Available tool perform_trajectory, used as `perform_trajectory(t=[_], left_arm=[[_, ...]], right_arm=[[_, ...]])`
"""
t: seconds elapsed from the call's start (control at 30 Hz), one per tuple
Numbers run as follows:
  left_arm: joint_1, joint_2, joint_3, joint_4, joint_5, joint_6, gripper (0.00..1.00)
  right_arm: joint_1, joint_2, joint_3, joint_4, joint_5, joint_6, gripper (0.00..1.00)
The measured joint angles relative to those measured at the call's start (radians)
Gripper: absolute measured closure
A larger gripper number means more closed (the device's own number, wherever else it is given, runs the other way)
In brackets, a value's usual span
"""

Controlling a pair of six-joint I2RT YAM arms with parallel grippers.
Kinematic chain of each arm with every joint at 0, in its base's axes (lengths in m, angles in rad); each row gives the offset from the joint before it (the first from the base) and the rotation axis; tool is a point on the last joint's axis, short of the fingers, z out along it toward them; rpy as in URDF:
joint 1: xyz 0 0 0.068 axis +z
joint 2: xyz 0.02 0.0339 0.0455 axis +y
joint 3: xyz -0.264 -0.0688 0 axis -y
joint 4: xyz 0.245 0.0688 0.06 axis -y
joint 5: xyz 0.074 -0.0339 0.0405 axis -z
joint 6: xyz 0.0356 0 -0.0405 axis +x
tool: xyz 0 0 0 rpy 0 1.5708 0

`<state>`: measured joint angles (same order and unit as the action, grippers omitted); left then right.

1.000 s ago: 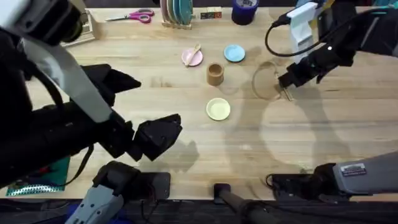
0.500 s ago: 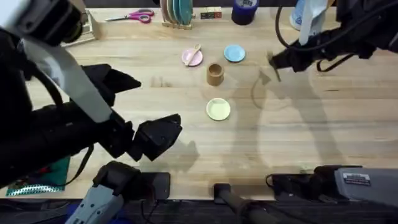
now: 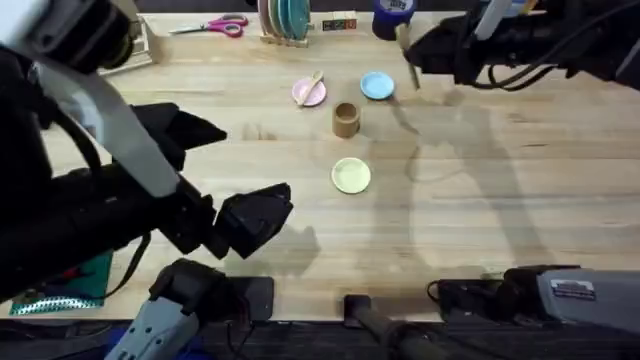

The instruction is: Pick up a utensil and set it on the pink plate, then put the other utensil in the container.

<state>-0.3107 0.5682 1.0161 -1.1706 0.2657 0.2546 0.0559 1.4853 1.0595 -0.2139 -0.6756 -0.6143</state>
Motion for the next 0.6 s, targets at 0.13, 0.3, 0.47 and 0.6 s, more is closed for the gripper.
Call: perform_trajectory(t=[0.13, 0.3, 0.47, 0.6], left_arm=[[0.0, 0.0, 0.0, 0.0, 0.0, 0.0, 0.005], [0.0, 0.0, 0.0, 0.0, 0.0, 0.0, 0.005], [0.0, 0.0, 0.0, 0.0, 0.0, 0.0, 0.004], [0.0, 0.0, 0.0, 0.0, 0.0, 0.0, 0.004]], right_arm=[[0.031, 0.001, 0.0, 0.031, -0.092, -0.051, 0.97], [0.058, 0.001, -0.039, 0.228, -0.196, -0.081, 0.97], [0.076, 0.001, -0.119, 0.308, -0.248, -0.094, 0.969], [0.085, 0.001, -0.167, 0.387, -0.298, -0.097, 0.968]])
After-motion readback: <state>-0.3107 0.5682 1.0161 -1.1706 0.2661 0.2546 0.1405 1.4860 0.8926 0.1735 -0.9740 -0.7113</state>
